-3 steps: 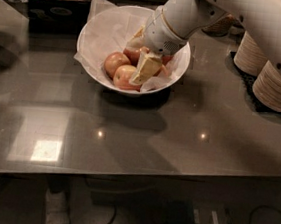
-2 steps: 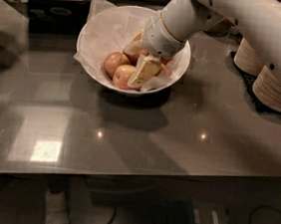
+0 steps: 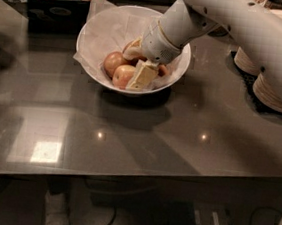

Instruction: Pick apple from white bowl

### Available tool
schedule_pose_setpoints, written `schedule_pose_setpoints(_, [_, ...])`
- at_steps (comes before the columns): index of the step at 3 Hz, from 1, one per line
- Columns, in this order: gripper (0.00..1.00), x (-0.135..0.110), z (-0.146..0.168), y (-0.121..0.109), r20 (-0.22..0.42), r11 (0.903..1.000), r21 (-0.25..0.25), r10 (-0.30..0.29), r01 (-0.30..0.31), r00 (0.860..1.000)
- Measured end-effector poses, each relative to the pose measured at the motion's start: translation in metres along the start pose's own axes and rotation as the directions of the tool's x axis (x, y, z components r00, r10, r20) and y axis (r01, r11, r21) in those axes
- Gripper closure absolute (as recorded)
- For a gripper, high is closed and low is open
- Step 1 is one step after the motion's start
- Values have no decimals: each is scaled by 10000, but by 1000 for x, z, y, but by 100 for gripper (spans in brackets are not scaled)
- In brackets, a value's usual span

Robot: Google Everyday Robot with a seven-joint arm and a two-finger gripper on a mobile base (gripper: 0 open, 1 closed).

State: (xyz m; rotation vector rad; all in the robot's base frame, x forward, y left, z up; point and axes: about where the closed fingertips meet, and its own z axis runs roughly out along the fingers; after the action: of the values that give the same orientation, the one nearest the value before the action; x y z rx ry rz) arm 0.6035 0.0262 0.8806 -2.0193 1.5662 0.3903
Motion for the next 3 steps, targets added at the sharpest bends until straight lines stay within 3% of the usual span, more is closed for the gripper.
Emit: schedule_pose_setpoints(3, [49,-4,-3,-1,23,9998,-167,108,-107,9999])
